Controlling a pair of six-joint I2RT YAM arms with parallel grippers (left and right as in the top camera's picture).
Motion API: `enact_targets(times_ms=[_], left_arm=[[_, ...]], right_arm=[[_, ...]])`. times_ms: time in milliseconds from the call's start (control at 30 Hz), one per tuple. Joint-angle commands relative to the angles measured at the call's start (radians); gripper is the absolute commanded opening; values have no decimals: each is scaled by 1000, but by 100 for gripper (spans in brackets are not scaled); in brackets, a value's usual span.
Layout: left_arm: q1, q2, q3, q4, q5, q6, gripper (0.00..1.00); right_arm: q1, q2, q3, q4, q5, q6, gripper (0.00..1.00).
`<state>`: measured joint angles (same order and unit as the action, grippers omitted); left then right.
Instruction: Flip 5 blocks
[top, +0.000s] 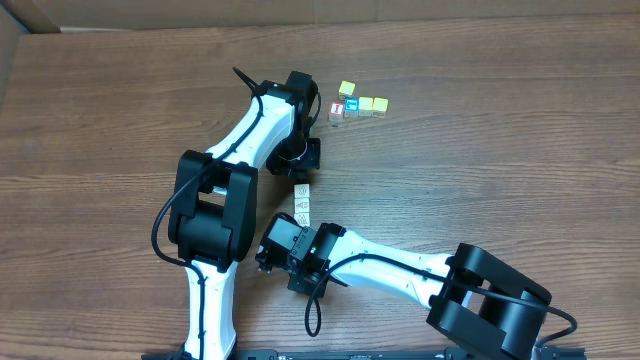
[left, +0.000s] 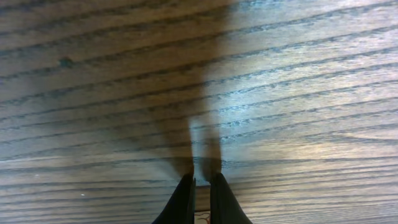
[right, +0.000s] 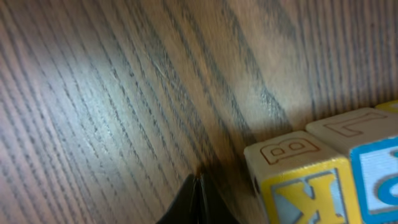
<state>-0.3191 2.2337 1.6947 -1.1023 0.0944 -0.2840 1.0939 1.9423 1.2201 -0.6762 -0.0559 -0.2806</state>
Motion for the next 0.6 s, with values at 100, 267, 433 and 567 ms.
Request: enact_targets(times_ms=[100,267,433,567], left_arm=[[-5,3,-12,-12,41,7,4],[-5,3,-13,-12,41,3,4],[-9,3,-25,-11,41,-9,4],[-9,3,-30,-11,41,-12,4]], right_arm=[[4,-3,-24,21,53,4,4],[1,-3,-24,24,67,16,4],[-1,-3,-24,37,67,16,4],[-1,-3,-24,58,79,19,4]])
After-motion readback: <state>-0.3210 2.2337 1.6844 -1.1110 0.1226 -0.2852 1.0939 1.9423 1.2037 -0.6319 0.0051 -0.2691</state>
